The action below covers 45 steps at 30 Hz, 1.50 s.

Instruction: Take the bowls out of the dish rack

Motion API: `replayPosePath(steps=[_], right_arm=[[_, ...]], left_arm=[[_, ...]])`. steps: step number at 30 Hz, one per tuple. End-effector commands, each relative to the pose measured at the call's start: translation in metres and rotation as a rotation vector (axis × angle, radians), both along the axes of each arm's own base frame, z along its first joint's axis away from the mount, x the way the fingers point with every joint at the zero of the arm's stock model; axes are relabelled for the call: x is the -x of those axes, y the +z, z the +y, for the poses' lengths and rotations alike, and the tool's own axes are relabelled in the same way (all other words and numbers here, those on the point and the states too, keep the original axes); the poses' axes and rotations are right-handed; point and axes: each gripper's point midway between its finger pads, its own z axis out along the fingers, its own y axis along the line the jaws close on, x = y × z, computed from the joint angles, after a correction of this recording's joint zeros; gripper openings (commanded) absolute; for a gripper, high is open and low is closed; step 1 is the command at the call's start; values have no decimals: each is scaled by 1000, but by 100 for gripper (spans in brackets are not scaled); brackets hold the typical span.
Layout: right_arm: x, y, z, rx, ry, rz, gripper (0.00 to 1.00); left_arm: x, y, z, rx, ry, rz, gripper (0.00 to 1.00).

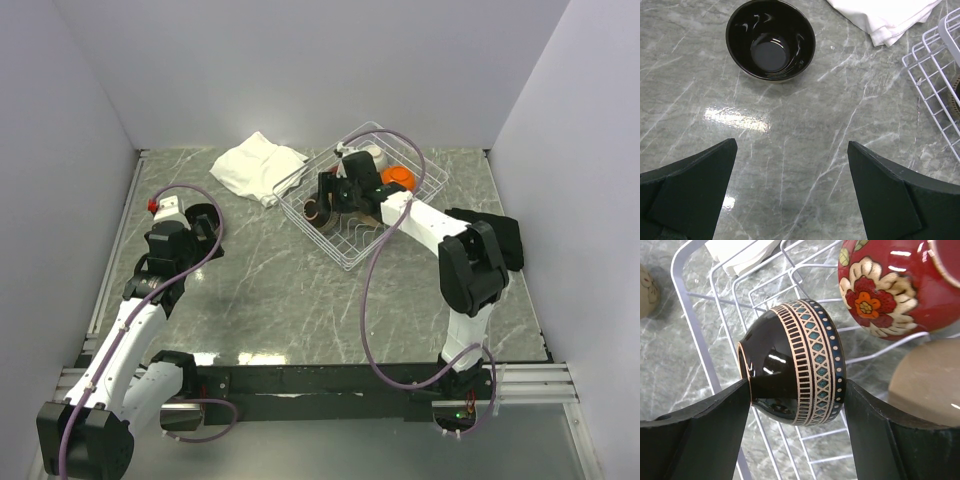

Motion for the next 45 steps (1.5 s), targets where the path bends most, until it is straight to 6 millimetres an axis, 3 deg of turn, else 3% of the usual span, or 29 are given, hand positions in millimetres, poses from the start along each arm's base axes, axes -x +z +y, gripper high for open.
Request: replayPosePath(steps=[1,10,30,37,45], right_arm=[[-7,82,2,-35,23,-198,29],[6,91,2,95,83,-279,20],[26,122,21,328,211,-509,15],[43,134,29,530,256,-691,15],[58,142,21,742,208,-855,15]], left_arm=[[-6,12,-4,-1,-26,-53,99],[-6,12,-4,1,-27,-51,99],[-5,12,-6,8,-30,-53,99],[-5,9,-6,27,-17,-38,99],[-4,6,-10,56,-15,-17,99]])
